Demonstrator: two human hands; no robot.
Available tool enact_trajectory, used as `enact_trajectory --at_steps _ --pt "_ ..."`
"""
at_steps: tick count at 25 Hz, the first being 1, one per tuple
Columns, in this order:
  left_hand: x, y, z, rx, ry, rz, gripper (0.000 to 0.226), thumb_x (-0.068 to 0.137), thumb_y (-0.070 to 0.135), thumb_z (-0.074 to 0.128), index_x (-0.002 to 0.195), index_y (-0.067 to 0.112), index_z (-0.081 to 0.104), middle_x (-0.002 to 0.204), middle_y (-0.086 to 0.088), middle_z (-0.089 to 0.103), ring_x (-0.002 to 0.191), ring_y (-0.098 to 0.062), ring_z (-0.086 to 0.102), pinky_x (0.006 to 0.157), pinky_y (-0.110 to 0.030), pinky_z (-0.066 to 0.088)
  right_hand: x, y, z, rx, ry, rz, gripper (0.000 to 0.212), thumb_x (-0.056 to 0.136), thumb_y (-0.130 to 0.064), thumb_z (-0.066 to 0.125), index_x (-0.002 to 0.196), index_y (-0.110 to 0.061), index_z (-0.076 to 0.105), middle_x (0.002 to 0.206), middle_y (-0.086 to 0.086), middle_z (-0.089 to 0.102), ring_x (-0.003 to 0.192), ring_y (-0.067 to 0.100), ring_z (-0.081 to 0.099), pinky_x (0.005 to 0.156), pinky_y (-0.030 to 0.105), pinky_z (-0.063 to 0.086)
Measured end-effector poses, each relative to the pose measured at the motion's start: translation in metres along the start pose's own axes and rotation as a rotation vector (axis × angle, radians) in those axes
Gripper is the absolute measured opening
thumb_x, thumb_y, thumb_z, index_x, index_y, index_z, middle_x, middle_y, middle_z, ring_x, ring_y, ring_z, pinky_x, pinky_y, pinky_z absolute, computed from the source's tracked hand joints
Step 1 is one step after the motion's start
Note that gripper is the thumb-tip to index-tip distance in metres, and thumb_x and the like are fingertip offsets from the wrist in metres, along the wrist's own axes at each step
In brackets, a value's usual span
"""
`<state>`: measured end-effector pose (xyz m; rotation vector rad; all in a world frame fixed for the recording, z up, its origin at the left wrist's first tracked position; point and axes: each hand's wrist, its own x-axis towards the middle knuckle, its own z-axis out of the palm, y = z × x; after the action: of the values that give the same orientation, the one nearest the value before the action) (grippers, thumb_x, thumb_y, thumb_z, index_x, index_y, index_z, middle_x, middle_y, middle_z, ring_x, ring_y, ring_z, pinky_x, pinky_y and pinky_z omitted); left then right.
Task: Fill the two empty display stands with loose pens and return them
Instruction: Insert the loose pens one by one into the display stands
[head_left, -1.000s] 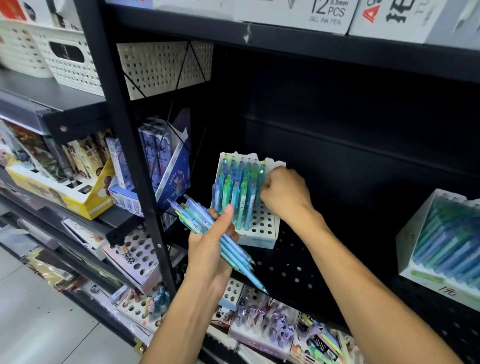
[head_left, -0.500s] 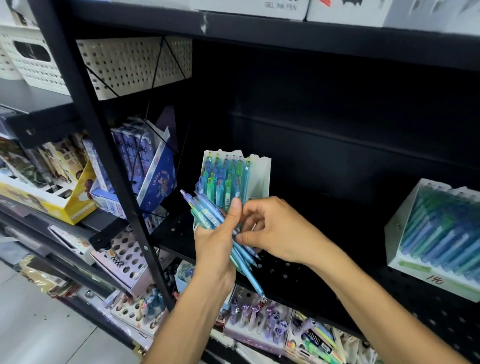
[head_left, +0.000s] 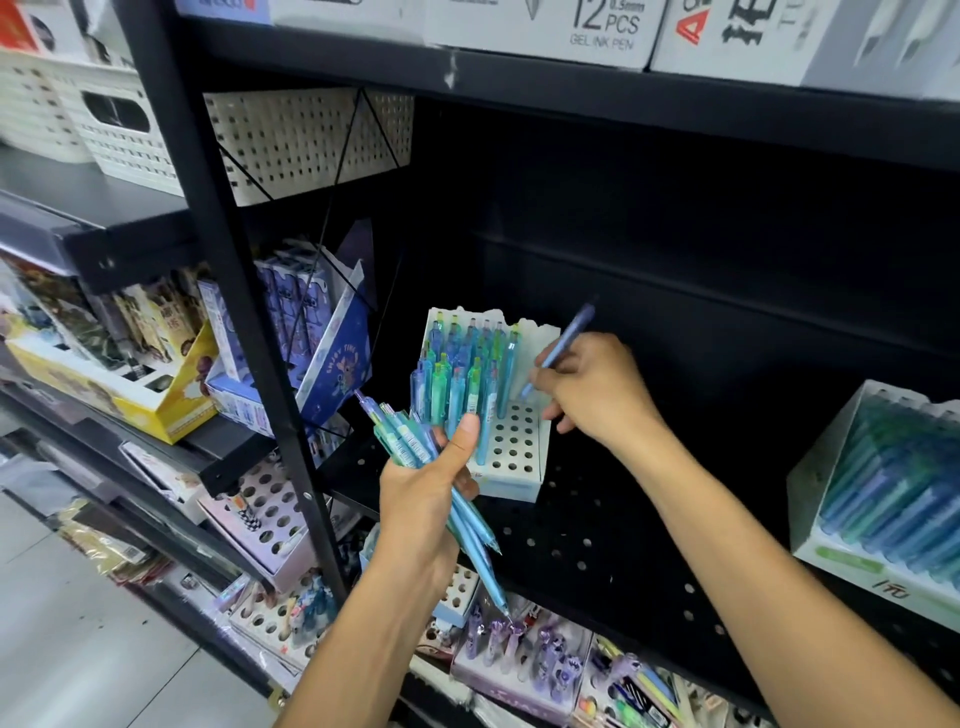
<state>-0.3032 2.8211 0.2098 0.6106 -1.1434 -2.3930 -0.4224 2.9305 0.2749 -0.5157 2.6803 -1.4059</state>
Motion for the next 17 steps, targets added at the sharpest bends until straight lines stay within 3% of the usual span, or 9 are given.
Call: enact_trajectory --at_steps 3,8,13,17 --pt "0.001 -0.002 -0.006 -0.010 0.041 0.006 0.029 0.072 0.030 0.080 0.079 0.018 0.055 0.056 0.008 0.046 0.051 -0.009 0.039 0.057 -0.026 0.040 0.011 -0.001 0.024 -0.122 -0.033 -0.019 0.003 0.095 -0.012 0.064 0.093 -0.014 0.066 0.081 0.004 0.072 0.052 0.014 0.070 0.047 0.025 0.056" --pt "0.005 0.000 -0.011 -0.040 0.077 -0.010 0.038 0.076 0.040 0.077 0.083 0.013 0.051 0.056 0.005 0.038 0.049 -0.010 0.037 0.057 -0.026 0.038 0.019 0.008 0.040 -0.349 -0.092 0.014 0.018 0.090 0.003 0.054 0.093 -0.009 0.067 0.075 0.008 0.070 0.053 0.021 0.070 0.052 0.037 0.061" --pt "0.007 0.001 -0.010 -0.025 0.068 -0.008 0.040 0.074 0.041 0.077 0.081 0.013 0.050 0.057 0.004 0.037 0.050 -0.010 0.036 0.056 -0.025 0.038 0.012 0.000 0.049 -0.512 -0.133 0.039 0.015 0.086 0.003 0.051 0.083 -0.012 0.056 0.085 0.004 0.062 0.073 0.025 0.069 0.067 0.039 0.062" --pt "0.007 0.001 -0.012 -0.027 0.053 -0.015 0.039 0.074 0.040 0.077 0.080 0.012 0.049 0.057 0.004 0.036 0.050 -0.010 0.035 0.056 -0.025 0.037 0.017 -0.001 0.033 -0.402 -0.070 0.018 0.007 0.087 -0.006 0.057 0.085 -0.010 0.061 0.071 0.005 0.069 0.055 0.020 0.070 0.056 0.036 0.061"
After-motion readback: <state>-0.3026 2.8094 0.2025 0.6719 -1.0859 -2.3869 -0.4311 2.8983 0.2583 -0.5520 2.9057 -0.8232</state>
